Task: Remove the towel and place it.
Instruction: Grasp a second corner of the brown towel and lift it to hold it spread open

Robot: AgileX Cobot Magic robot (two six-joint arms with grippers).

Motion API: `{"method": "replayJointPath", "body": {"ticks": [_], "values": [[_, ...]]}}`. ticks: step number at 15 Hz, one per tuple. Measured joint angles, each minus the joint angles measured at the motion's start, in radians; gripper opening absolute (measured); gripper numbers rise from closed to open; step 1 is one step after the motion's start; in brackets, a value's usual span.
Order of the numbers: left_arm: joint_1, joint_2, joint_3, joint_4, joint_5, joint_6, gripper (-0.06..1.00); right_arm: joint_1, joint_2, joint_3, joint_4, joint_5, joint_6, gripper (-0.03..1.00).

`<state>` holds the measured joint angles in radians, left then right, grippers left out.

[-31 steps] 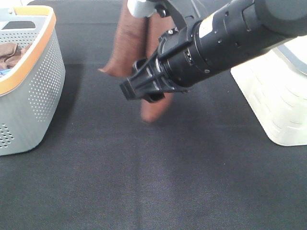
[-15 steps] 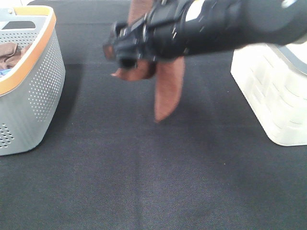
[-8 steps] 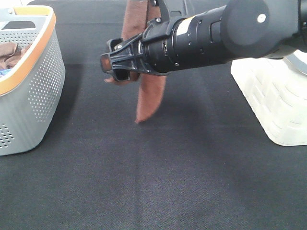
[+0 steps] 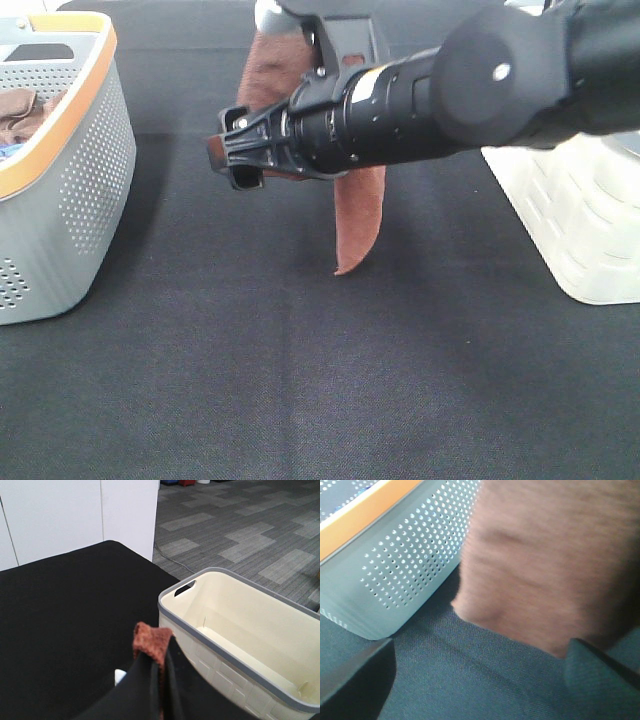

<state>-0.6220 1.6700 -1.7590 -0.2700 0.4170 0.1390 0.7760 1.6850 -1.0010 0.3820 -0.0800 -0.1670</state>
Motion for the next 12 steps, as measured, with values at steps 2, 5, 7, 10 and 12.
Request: {"method": "replayJointPath", "body": {"ticks": [2,5,7,10,12], "values": [[0.000,0.000,0.000,0.002,0.016,0.000,0.00,0.000,0.000,0.000,0.016,-0.004,0.000,0.86],[0.000,-0.012,0.000,0.068,0.024,0.000,0.00,0.000,0.000,0.000,0.042,0.001,0.000,0.87],[0.000,-0.029,0.000,0.122,0.026,-0.026,0.00,0.000,0.000,0.000,0.064,0.001,0.000,0.88],[0.000,-0.061,0.000,0.175,0.053,-0.098,0.00,0.000,0.000,0.000,0.072,-0.004,0.000,0.89],[0.000,-0.071,0.000,0.179,0.075,-0.104,0.00,0.000,0.000,0.000,0.075,-0.026,0.000,0.89]]}}
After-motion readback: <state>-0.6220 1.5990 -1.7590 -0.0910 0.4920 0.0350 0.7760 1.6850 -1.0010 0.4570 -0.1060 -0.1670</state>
